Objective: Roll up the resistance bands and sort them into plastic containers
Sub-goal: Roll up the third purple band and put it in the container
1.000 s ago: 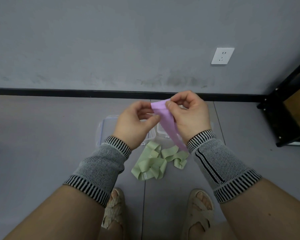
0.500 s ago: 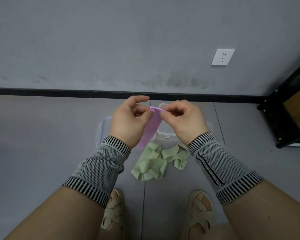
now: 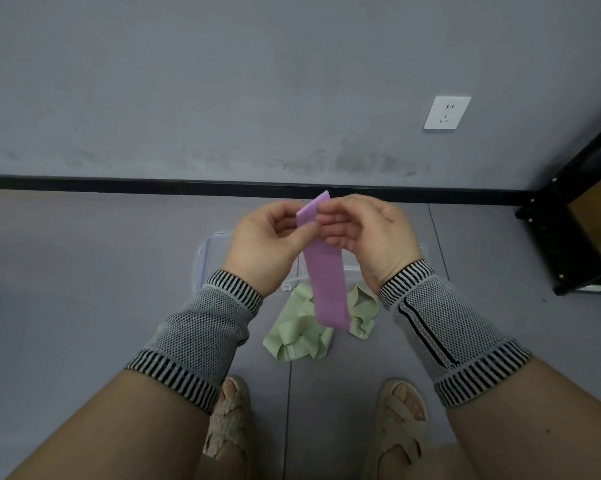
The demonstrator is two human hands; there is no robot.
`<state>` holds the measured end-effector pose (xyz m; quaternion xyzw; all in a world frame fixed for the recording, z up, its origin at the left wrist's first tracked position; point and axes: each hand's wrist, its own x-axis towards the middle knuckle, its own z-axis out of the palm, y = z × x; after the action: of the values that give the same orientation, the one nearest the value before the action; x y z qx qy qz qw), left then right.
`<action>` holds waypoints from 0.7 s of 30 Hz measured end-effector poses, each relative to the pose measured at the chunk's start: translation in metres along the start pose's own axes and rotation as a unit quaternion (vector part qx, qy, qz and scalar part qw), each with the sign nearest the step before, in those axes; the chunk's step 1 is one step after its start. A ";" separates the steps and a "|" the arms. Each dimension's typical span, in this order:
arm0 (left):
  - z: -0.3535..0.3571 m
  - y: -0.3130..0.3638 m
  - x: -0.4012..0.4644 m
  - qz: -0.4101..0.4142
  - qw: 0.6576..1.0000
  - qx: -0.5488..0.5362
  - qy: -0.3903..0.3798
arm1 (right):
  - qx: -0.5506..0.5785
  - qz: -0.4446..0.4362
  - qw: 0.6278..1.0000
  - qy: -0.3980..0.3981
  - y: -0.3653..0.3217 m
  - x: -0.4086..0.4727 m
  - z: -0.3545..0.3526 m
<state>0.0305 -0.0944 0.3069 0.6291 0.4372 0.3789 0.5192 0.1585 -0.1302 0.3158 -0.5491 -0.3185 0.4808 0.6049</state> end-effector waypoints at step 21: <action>0.001 0.001 0.000 0.005 0.996 0.052 0.068 | -0.110 -0.067 0.992 0.015 0.008 0.001 -0.005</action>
<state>0.0315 -0.0945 0.3079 0.6297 0.4879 0.4002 0.4531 0.1611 -0.1316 0.3072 -0.5969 -0.3966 0.3928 0.5763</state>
